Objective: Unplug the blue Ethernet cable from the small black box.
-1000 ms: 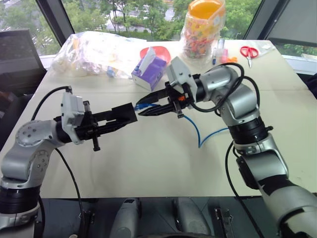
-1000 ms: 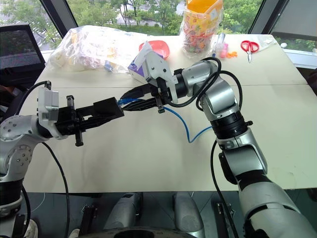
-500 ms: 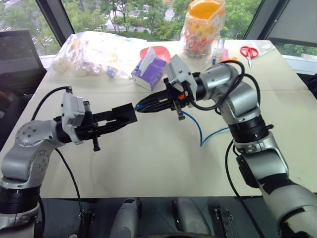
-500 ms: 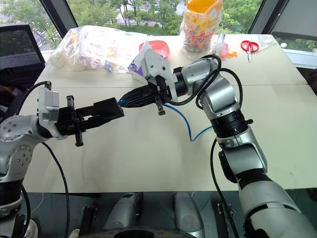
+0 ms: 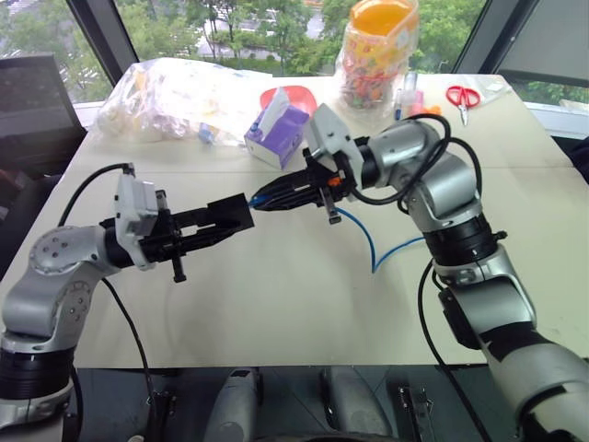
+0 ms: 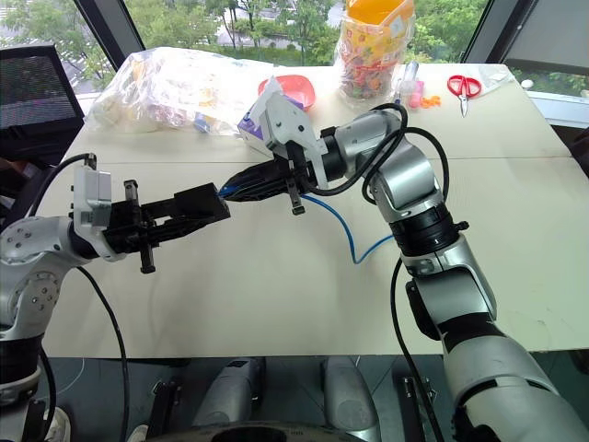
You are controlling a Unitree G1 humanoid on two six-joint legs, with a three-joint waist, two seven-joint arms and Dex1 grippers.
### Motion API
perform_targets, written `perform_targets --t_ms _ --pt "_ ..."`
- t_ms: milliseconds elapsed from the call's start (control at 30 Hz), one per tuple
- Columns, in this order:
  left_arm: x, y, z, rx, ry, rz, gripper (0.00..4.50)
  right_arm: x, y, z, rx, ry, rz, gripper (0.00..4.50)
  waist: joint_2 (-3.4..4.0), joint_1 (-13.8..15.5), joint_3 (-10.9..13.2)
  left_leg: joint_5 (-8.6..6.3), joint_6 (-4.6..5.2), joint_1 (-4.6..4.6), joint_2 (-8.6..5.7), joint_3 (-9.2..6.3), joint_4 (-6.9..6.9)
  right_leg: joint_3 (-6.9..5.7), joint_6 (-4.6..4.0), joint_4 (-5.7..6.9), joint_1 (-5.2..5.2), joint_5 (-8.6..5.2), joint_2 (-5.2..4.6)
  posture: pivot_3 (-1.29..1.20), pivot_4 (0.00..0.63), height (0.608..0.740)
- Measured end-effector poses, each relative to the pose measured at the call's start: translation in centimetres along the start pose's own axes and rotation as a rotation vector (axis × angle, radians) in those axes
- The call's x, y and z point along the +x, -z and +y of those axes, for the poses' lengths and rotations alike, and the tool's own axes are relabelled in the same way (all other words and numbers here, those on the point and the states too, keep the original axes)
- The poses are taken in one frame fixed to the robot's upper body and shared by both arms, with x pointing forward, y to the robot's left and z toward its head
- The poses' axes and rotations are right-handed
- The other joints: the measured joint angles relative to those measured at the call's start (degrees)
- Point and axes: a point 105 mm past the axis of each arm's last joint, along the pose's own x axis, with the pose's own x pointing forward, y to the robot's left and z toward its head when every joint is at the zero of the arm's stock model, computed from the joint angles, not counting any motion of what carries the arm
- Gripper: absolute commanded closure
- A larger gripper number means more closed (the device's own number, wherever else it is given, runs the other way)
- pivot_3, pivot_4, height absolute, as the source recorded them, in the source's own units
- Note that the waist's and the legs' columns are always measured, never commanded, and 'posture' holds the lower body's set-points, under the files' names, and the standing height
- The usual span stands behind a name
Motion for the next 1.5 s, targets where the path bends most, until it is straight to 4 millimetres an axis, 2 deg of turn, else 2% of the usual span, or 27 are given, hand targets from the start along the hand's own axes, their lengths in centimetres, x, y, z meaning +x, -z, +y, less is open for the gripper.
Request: perform_targets --t_ms 400,567,733,867,967,1067,1200,1333,1500 --pt "-0.1 0.2 -0.2 -0.007 -0.001 0.007 4.02 -0.1 0.3 0.0 0.003 -0.007 0.01 4.47 0.0 -0.02 0.0 0.0 0.0 0.0 0.0 0.0 0.0 0.0 0.0 0.0 0.0 0.0 0.0 0.0 0.15 0.74" --pt "-0.5 0.4 -0.5 -0.012 -0.002 0.021 4.02 -2.1 1.6 -1.3 0.037 0.071 0.062 4.47 0.0 0.09 0.0 0.0 0.0 -0.01 0.0 0.01 0.0 0.0 0.0 -0.04 0.01 0.0 -0.02 0.0 0.15 0.74" --pt "-0.5 0.4 -0.5 -0.01 -0.001 0.024 4.02 -3.1 1.9 -2.1 0.037 0.11 0.084 4.47 0.0 -0.05 0.0 0.0 0.0 -0.01 0.0 0.01 -0.03 0.0 0.0 -0.05 -0.01 0.0 -0.01 0.0 0.15 0.74" --pt "-0.8 0.2 0.1 -0.003 -0.037 0.025 4.02 -5.1 2.9 -3.2 0.029 0.194 0.136 4.47 0.0 -0.01 0.0 0.0 0.0 -0.01 0.0 0.01 -0.03 0.0 -0.01 -0.07 0.01 0.0 -0.01 0.0 0.15 0.74" --pt "-0.9 0.3 1.3 -0.011 -0.093 0.035 4.02 -6.5 4.3 -4.1 0.05 0.279 0.178 4.47 0.0 0.06 0.0 0.0 0.0 0.0 -0.01 0.02 -0.02 0.0 0.0 -0.07 0.02 0.0 -0.01 0.0 0.15 0.74" --pt "0.2 0.8 2.2 -0.056 -0.132 0.036 4.02 -7.9 6.5 -5.1 0.101 0.396 0.226 4.47 0.0 0.15 0.0 0.0 0.0 0.0 -0.03 0.02 -0.01 0.0 0.0 -0.09 0.05 0.0 -0.02 0.0 0.15 0.74" --pt "2.9 2.6 3.9 -0.269 -0.217 -0.005 4.02 -9.7 10.7 -6.2 0.2 0.571 0.322 4.47 -0.01 0.29 0.01 0.01 0.0 -0.01 -0.04 0.01 0.0 0.0 0.01 -0.07 0.05 0.01 -0.02 0.0 0.15 0.74" --pt "4.7 4.1 5.8 -0.481 -0.29 -0.009 4.02 -9.7 14.0 -6.5 0.336 0.691 0.342 4.47 -0.01 -0.22 0.01 0.01 0.0 -0.02 -0.04 0.0 -0.02 0.01 0.02 -0.01 -0.02 0.01 0.01 0.0 0.15 0.74" --pt "6.5 6.6 5.6 -0.765 -0.28 0.038 4.02 -10.1 16.8 -7.0 0.479 0.851 0.355 4.47 -0.01 -0.08 0.0 0.04 -0.05 -0.03 -0.06 0.0 -0.04 0.0 0.02 0.01 -0.02 0.01 -0.02 0.0 0.15 0.74"
